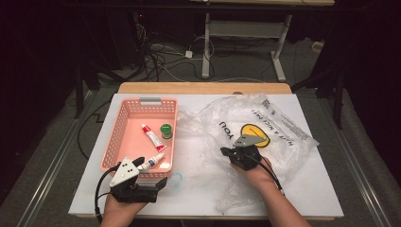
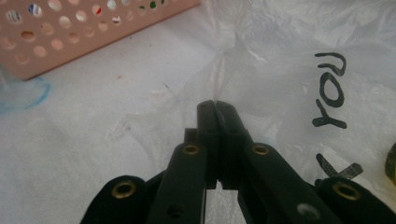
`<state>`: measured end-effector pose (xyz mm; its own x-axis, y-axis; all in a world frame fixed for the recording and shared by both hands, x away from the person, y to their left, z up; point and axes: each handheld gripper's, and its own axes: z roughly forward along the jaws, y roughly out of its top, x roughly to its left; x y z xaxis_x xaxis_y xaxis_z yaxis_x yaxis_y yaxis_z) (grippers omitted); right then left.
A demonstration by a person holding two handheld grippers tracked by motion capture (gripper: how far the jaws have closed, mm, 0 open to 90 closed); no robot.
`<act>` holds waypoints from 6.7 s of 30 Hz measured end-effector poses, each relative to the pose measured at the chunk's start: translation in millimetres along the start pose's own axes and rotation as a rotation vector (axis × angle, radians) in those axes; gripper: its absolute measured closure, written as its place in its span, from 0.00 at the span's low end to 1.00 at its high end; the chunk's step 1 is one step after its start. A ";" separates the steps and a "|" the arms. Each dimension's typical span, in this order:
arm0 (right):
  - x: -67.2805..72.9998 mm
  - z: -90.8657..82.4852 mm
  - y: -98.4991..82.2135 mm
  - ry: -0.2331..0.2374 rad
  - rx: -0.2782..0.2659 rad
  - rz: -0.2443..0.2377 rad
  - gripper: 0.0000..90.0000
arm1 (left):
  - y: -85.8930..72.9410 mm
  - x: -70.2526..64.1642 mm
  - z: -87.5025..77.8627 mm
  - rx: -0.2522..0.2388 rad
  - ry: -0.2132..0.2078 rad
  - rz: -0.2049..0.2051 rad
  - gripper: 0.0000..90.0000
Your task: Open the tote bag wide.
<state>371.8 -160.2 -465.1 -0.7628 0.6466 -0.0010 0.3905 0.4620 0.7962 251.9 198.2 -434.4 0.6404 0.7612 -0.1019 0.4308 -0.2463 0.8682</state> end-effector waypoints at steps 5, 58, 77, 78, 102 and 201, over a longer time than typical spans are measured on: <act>-3.1 -11.5 3.4 -0.011 -0.062 0.003 1.00 | 0.0 0.2 -0.6 -0.002 0.002 -0.001 0.00; -14.5 -67.3 37.8 -0.084 -0.358 -0.009 1.00 | 38.3 44.8 -4.4 -0.028 0.003 -0.113 0.19; -16.9 -67.4 32.1 -0.070 -0.347 -0.010 1.00 | 57.8 77.3 23.4 0.051 0.138 -0.185 0.72; -16.7 -67.5 32.1 -0.070 -0.347 -0.008 1.00 | 58.4 79.5 24.9 0.056 0.135 -0.193 0.75; -19.4 -68.9 31.5 -0.066 -0.350 -0.004 1.00 | 72.9 117.4 97.4 0.421 0.111 -0.251 0.98; -21.4 -70.9 28.9 -0.039 -0.347 0.007 1.00 | 56.7 154.9 120.7 0.671 0.303 -0.342 0.50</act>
<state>362.9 -203.8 -399.2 -0.7382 0.6745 -0.0125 0.1922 0.2281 0.9545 452.2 229.7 -459.6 0.2460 0.9651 -0.0896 0.9227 -0.2048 0.3265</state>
